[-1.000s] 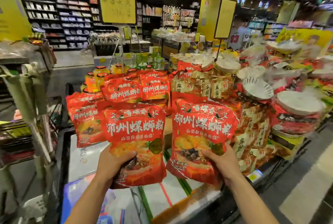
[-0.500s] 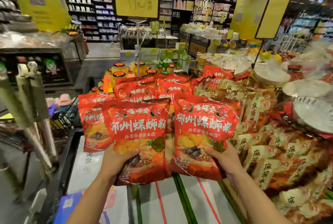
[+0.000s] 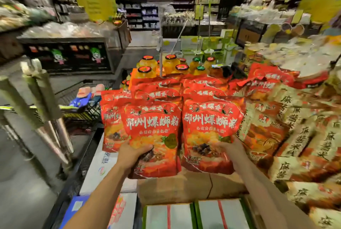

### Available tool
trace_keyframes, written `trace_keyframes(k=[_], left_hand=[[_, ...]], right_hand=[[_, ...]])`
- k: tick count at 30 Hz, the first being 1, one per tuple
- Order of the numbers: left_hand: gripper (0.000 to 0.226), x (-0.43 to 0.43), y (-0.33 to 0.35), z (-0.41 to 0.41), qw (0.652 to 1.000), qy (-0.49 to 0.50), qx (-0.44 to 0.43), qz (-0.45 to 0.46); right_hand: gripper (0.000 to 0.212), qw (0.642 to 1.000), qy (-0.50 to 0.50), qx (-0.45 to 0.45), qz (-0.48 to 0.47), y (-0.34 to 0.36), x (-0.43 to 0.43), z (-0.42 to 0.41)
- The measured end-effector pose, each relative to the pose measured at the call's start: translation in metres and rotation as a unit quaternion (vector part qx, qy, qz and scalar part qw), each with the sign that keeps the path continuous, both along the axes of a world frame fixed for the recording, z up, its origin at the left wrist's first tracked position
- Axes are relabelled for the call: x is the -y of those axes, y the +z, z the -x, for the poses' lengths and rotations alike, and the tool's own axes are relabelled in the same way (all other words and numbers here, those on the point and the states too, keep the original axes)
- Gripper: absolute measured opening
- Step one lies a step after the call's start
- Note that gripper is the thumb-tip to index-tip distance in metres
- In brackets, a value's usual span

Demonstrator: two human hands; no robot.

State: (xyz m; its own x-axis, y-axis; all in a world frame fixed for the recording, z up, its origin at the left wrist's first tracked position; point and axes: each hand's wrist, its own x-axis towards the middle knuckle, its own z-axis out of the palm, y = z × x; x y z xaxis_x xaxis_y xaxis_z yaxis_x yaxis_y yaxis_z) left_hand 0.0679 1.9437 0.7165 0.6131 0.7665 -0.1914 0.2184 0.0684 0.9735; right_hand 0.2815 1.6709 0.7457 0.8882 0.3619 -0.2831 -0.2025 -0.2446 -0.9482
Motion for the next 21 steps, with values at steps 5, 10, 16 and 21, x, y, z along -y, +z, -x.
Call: trace_keyframes(k=[5,10,16,21], left_hand=[[0.081,-0.003,-0.006,-0.035,1.0,-0.018,-0.023,0.002],[0.069,0.013,-0.012,-0.057,0.996,0.024,-0.039,-0.076],[0.108,0.026,-0.029,-0.063,0.946,0.155,-0.071,-0.275],[0.092,0.031,-0.062,-0.054,0.822,0.087,-0.077,-0.558]], right_hand=[[0.051,0.999,-0.039,-0.01,-0.007,-0.012,-0.019,-0.032],[0.06,0.99,-0.064,0.104,0.074,-0.03,-0.029,-0.034],[0.097,0.876,-0.122,0.37,0.284,-0.062,-0.033,-0.001],[0.092,0.753,-0.013,0.573,0.325,-0.091,-0.036,0.025]])
